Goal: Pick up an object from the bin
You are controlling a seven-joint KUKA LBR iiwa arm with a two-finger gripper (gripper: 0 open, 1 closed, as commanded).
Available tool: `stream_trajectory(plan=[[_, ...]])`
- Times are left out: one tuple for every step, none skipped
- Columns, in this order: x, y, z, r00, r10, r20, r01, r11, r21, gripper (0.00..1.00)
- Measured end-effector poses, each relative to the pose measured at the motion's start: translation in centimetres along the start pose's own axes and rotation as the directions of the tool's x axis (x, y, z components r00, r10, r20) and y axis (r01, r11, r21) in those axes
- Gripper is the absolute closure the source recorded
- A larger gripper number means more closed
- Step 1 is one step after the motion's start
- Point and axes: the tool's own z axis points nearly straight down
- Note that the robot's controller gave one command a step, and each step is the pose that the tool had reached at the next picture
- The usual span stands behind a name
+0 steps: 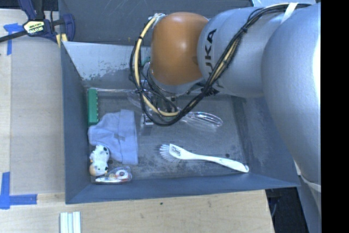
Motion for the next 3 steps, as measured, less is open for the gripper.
stream_trajectory(plan=[[-0.2, -0.1, -0.5, 1.0, 0.004, 0.008, -0.004, 1.0, -0.002, 0.0], [0.7, 6.0, 6.1, 0.86, -0.511, 0.005, 0.511, 0.86, 0.001, 0.0], [0.0, 4.8, 2.5, 0.885, -0.466, 0.011, 0.466, 0.885, 0.002, 0.0]])
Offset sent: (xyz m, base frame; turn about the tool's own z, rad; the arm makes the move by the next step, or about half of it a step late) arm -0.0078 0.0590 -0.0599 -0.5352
